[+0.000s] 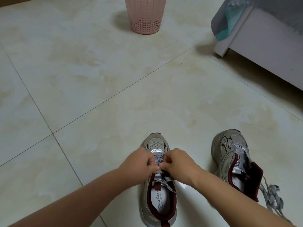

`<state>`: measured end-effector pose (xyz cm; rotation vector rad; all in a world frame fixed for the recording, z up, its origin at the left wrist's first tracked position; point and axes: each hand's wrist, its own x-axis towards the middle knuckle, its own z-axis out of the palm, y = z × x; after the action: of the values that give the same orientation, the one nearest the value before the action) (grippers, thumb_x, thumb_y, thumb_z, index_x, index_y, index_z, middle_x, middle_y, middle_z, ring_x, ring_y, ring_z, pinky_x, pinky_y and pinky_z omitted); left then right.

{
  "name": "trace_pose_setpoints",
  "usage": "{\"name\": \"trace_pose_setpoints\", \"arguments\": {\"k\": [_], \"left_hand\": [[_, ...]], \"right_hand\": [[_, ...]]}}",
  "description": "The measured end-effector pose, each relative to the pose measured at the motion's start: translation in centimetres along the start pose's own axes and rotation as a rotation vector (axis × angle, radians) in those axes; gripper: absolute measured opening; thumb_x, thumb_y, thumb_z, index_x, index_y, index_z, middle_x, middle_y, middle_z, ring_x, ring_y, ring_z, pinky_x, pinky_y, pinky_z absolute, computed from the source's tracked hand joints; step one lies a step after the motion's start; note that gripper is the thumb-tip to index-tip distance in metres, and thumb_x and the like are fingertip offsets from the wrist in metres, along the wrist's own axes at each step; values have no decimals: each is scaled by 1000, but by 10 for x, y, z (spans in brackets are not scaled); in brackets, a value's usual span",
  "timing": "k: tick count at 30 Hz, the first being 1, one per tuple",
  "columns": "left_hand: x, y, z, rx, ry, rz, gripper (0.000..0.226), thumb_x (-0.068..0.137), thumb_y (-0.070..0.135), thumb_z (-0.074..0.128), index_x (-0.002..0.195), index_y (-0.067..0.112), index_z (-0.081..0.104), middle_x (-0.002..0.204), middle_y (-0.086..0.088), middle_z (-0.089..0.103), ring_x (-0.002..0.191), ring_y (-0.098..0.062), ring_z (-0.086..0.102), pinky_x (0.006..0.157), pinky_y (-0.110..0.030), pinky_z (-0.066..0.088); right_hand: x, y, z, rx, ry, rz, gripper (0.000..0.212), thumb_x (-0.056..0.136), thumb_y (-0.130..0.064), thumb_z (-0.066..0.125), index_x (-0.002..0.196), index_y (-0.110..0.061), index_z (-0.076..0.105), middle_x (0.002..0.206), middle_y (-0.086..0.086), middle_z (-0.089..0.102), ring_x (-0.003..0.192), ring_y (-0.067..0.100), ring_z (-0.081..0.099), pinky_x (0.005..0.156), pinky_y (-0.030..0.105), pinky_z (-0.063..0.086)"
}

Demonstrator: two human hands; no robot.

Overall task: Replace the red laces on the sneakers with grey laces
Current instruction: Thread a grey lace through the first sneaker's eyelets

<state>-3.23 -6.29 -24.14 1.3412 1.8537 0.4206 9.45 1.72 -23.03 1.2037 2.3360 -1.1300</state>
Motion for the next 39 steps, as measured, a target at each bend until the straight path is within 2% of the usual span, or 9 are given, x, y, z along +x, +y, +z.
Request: {"name": "trace_pose_setpoints", "arguments": {"k": [6, 9, 16, 21, 25, 28, 31, 34, 39], "left_hand": [[-6, -20, -2, -1057, -209, -321, 21, 90, 3, 48, 71, 12, 50, 81, -4, 57, 84, -13, 56, 90, -28, 50], [-9, -29, -1, -1391, -181, -394, 6, 83, 8, 53, 85, 3, 54, 92, -9, 63, 93, -16, 61, 87, -24, 52], [0, -5, -2, -281, -68, -130, 32, 84, 27, 63, 57, 21, 47, 54, 10, 42, 52, -3, 38, 51, -13, 30], [-2, -13, -4, -824, -104, -359, 28, 91, 6, 51, 64, 14, 46, 78, -5, 55, 76, -14, 55, 80, -26, 50], [-9, -23, -2, -1235, -116, -437, 26, 93, 2, 45, 68, 9, 47, 79, -8, 64, 78, -18, 65, 72, -25, 57], [-10, -26, -1, -1279, -102, -474, 23, 93, 5, 46, 70, 8, 49, 85, -11, 65, 81, -20, 64, 72, -25, 57], [-8, -18, -2, -834, 12, -366, 11, 90, 13, 54, 80, 16, 53, 95, -4, 62, 81, -14, 61, 77, -25, 53], [-9, -8, -6, -202, 245, 9, 16, 81, 19, 64, 92, 29, 57, 101, 13, 46, 86, -4, 52, 78, -19, 44], [-13, 4, -1, 159, 125, 188, 12, 82, 33, 63, 89, 27, 70, 90, 13, 36, 90, -3, 30, 73, -16, 24]], "right_hand": [[-7, 20, 3, 713, -52, 118, 36, 93, 3, 42, 62, -15, 40, 63, 3, 43, 57, 14, 41, 57, 25, 38], [-11, 26, 1, 941, -75, 162, 36, 94, 4, 40, 63, -14, 43, 68, 4, 48, 60, 15, 46, 55, 18, 43], [-3, 8, 4, 334, 36, 49, 33, 87, -20, 61, 60, -22, 42, 59, -5, 46, 60, 16, 44, 63, 31, 42], [-6, 16, 4, 641, 34, 135, 33, 91, -2, 50, 61, -15, 41, 67, 11, 47, 60, 21, 44, 56, 31, 41], [-12, 24, 5, 888, 2, 199, 32, 92, 2, 47, 64, -12, 43, 75, 13, 48, 63, 20, 46, 48, 21, 46], [-13, 21, 6, 910, 11, 220, 28, 93, -1, 48, 67, -11, 45, 75, 12, 49, 65, 19, 49, 51, 25, 48], [-16, 16, 4, 436, 205, 117, 12, 88, -17, 58, 82, -18, 47, 83, -3, 49, 71, 16, 51, 65, 28, 41], [-25, 7, 3, -40, 400, -151, 13, 83, -31, 62, 87, -28, 50, 92, -10, 41, 89, 11, 44, 70, 25, 35], [-24, -10, 5, -214, 185, -101, 17, 86, -29, 52, 98, -22, 62, 104, 0, 52, 101, 21, 50, 75, 27, 37]]}}
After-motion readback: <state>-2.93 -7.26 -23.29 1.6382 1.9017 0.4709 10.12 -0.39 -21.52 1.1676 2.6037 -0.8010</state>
